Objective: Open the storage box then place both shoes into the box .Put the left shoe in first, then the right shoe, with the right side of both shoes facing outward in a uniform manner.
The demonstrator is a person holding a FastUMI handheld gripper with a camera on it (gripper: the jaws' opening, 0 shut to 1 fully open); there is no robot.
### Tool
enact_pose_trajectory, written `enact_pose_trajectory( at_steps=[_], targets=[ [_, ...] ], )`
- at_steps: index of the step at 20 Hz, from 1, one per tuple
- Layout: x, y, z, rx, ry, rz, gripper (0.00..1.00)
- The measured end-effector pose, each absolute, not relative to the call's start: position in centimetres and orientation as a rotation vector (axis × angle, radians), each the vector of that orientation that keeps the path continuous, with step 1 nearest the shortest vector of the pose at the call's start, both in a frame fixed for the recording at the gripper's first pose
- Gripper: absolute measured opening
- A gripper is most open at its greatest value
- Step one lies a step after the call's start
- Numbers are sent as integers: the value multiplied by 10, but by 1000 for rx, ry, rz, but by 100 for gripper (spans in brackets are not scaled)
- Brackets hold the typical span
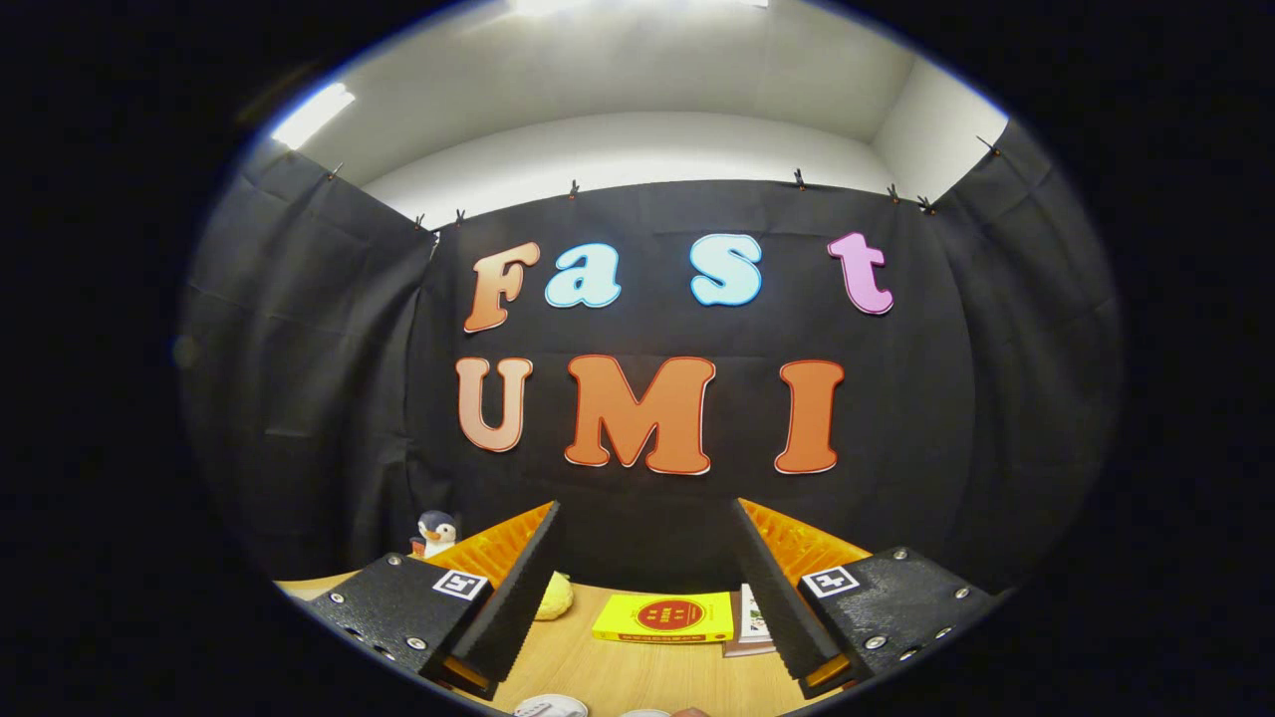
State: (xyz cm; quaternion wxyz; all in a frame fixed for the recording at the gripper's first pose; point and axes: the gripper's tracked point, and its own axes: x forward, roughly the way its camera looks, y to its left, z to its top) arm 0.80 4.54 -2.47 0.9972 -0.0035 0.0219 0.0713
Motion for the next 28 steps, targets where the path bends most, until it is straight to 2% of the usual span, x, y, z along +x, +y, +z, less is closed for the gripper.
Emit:
enact_pose_trajectory(
  at_steps=[3, 13, 21, 24, 28],
  targets=[
    [8, 60, -42, 15, 86, 193, 99],
    [-16, 152, -156, 122, 391, 418, 98],
    [-71, 227, -262, 219, 744, 606, 97],
    [-95, 250, -295, 303, 911, 652, 97],
    [-114, 272, -325, 366, 1030, 690, 97]
  ],
)
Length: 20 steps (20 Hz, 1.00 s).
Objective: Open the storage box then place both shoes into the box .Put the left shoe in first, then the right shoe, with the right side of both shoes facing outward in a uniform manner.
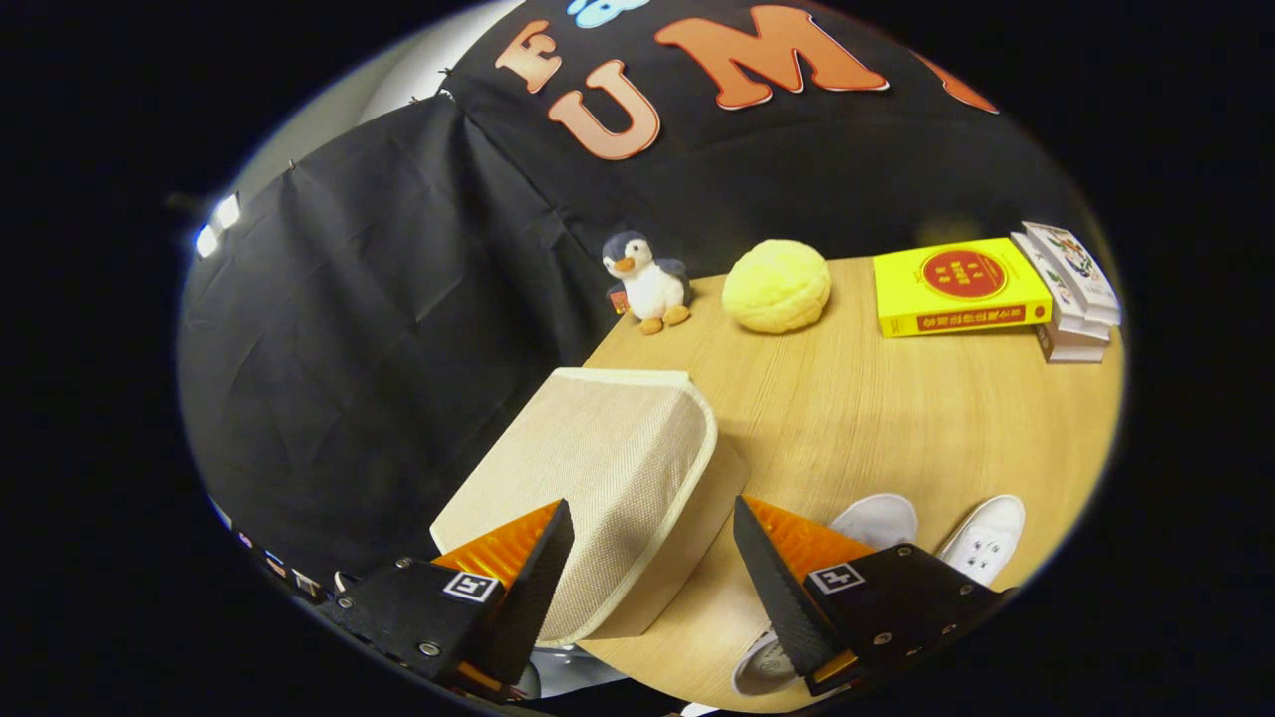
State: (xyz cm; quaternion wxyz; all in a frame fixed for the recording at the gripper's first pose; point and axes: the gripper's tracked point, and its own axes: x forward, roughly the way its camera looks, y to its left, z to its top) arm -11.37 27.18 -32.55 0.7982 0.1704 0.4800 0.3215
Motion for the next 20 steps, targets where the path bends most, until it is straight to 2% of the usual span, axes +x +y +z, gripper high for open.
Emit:
enact_pose_trajectory(
  at_steps=[6, 14, 16, 20],
  targets=[
    [-130, 300, -343, 533, 1167, 726, 97],
    [-136, 322, -346, 687, 1247, 728, 96],
    [-133, 319, -334, 715, 1243, 728, 91],
    [-121, 311, -285, 780, 1187, 763, 72]
  ],
)
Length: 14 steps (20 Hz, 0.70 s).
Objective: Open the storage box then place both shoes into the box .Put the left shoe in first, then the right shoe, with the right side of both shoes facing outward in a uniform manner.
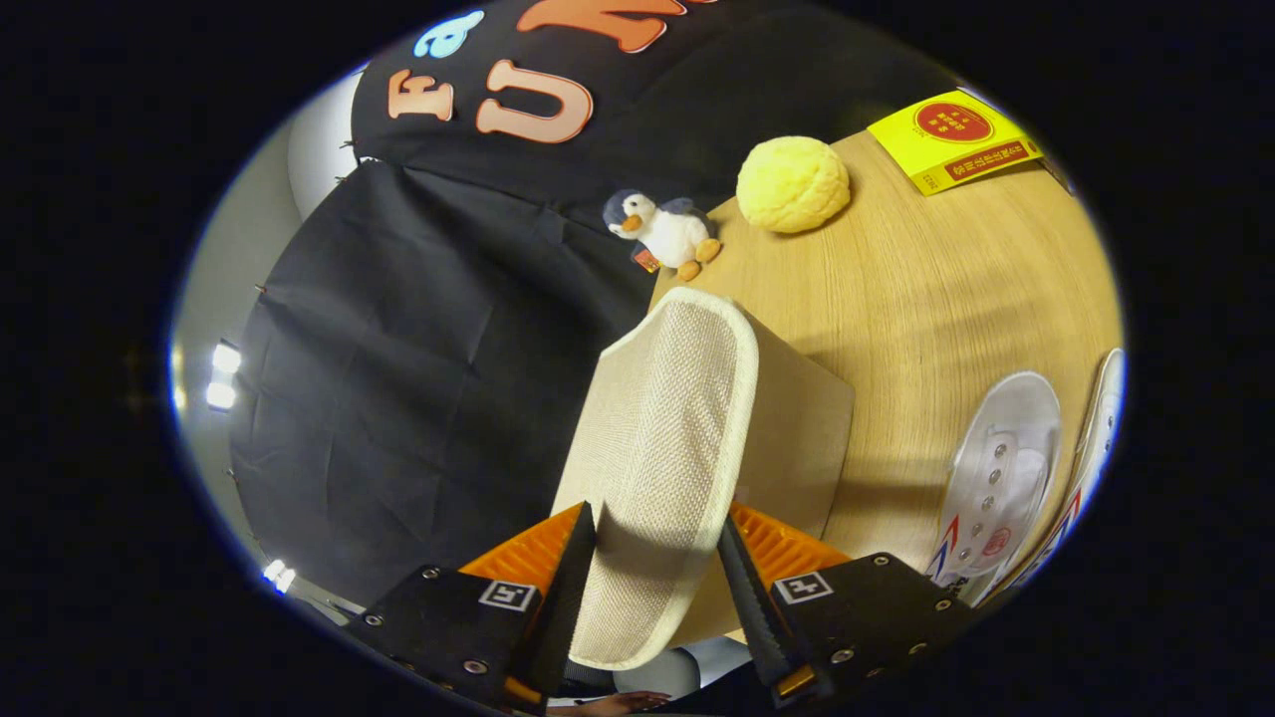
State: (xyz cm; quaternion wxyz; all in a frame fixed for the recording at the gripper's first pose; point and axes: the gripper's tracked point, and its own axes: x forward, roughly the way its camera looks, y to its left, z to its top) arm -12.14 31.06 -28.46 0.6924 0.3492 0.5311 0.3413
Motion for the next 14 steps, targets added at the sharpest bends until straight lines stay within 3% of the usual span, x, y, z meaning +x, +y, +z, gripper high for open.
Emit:
enact_pose_trajectory(
  at_steps=[7, 10, 14],
  targets=[
    [-98, 347, -196, 703, 991, 899, 27],
    [-92, 380, -171, 707, 943, 948, 20],
    [-87, 439, -144, 695, 904, 1005, 20]
  ],
)
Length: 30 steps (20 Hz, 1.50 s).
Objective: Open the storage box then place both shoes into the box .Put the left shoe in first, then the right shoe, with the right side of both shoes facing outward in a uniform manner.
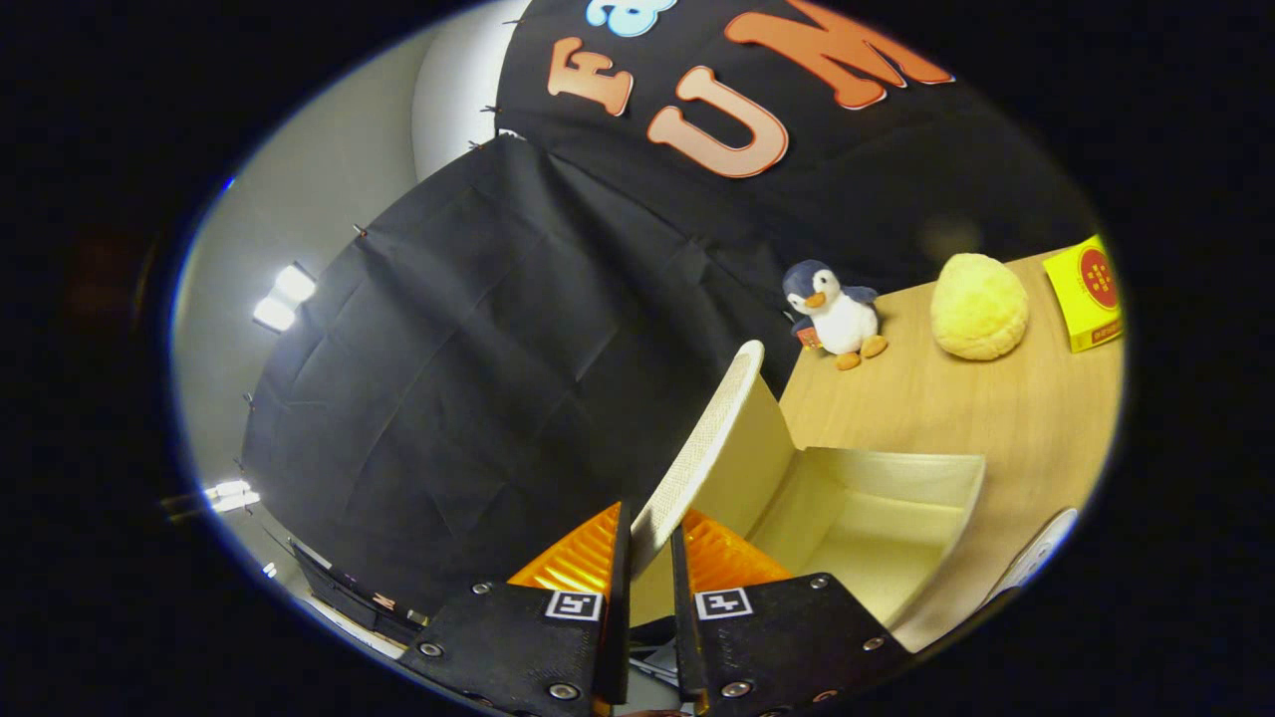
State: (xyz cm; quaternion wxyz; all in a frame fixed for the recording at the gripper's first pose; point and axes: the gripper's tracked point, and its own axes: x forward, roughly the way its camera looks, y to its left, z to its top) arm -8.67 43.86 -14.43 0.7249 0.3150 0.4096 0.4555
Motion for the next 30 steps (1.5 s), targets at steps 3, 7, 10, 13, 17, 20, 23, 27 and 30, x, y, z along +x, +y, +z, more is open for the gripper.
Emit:
enact_pose_trajectory(
  at_steps=[3, 7, 10, 13, 17, 20, 23, 27, 30],
  targets=[
    [-88, 490, -141, 699, 908, 1014, 20],
    [-91, 540, -147, 705, 911, 1010, 26],
    [-106, 550, -155, 664, 934, 1040, 56],
    [-110, 536, -146, 636, 914, 1065, 71],
    [-95, 470, -179, 497, 860, 938, 74],
    [-93, 396, -231, 386, 865, 785, 74],
    [-94, 325, -277, 336, 887, 619, 74],
    [-109, 230, -334, 210, 939, 420, 74],
    [-130, 171, -373, 125, 991, 317, 74]
  ],
)
